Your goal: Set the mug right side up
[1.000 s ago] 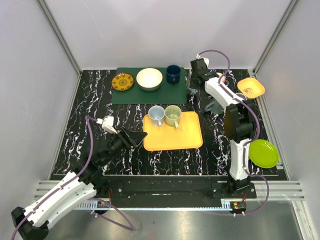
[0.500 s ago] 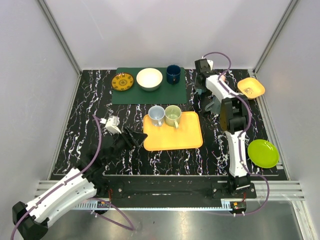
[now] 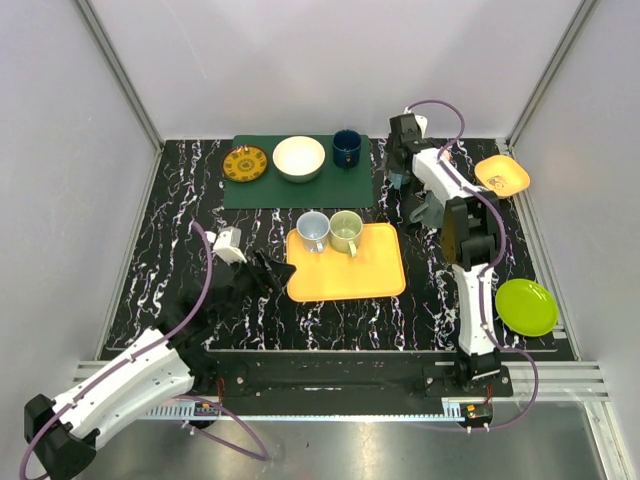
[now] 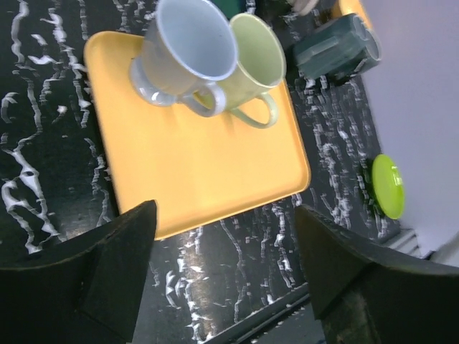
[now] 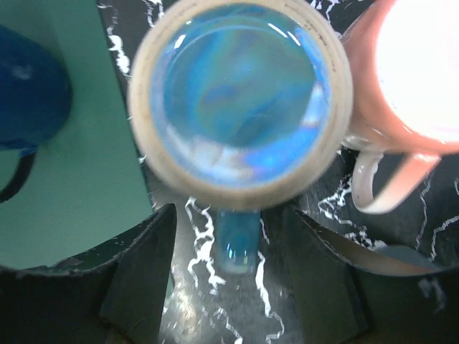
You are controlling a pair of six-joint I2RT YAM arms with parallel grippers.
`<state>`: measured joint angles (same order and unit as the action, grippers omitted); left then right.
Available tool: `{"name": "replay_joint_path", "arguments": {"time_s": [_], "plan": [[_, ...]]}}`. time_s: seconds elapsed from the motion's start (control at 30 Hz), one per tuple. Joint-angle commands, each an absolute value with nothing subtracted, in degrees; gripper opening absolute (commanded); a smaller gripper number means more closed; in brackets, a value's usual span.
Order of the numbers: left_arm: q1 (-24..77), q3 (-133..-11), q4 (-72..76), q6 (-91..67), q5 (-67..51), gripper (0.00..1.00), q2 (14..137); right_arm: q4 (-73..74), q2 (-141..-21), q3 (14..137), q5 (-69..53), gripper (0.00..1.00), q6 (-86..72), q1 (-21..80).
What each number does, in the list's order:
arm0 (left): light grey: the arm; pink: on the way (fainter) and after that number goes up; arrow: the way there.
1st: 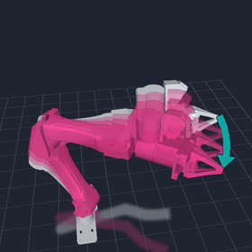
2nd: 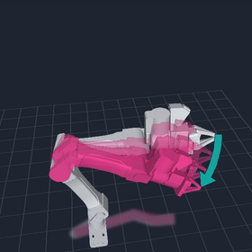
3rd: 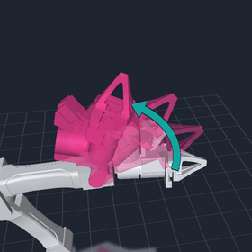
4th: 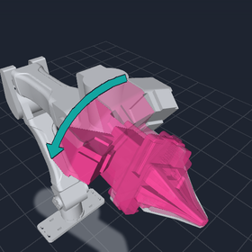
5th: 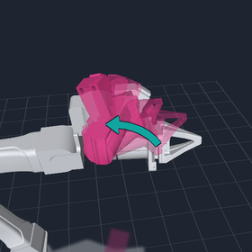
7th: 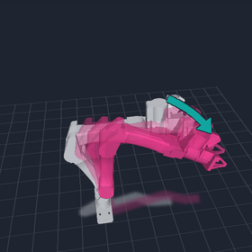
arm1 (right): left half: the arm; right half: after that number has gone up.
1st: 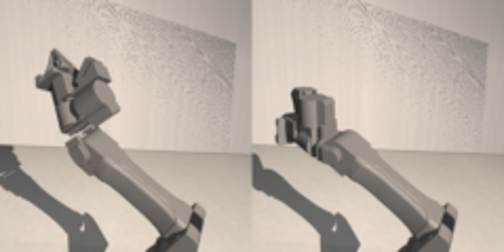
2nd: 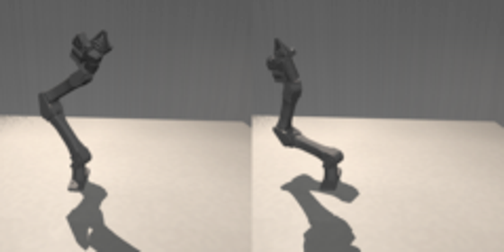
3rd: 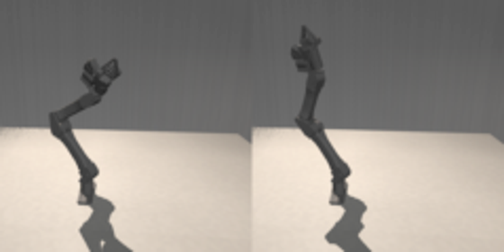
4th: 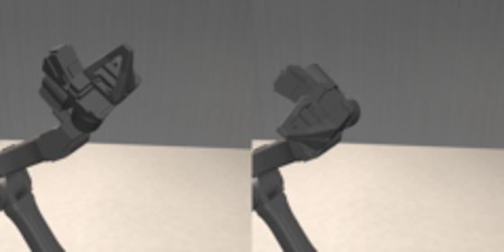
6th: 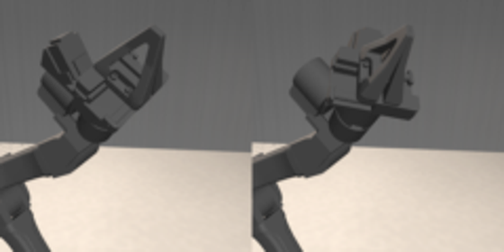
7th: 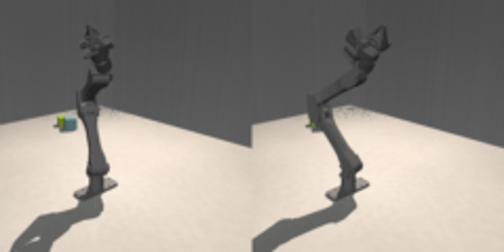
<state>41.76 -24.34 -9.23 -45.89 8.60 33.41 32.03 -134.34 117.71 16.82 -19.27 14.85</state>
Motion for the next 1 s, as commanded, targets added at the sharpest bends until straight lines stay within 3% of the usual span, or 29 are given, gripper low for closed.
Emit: {"name": "replay_joint_path", "arguments": {"time_s": [0.0,0.07,0.23,0.43,0.67,0.97], "plan": [[41.5,-29.1,-13.8,-43.8,16.1,0.91,35.8,29.1,-120.5,116.1,16.3,0.68,-22.1,17.0],[41.5,-31.3,-16.6,-42.9,18.2,0.99,37.3,28.7,-114.0,112.8,16.3,0.70,-22.9,17.8],[41.5,-36.8,-18.2,-39.8,20.5,0.99,47.0,21.0,-92.0,96.0,13.1,0.69,-28.8,20.6],[41.6,-40.5,-9.4,-43.1,18.2,0.88,60.4,17.7,-72.8,73.7,10.9,0.67,-31.3,24.7],[41.9,-52.1,-11.7,-42.0,19.9,0.72,79.7,22.2,-61.9,62.7,9.4,0.65,-31.1,28.4],[45.9,-60.5,-13.6,-43.0,25.0,0.70,89.5,22.9,-55.6,56.7,7.0,0.65,-30.9,28.5]]}}
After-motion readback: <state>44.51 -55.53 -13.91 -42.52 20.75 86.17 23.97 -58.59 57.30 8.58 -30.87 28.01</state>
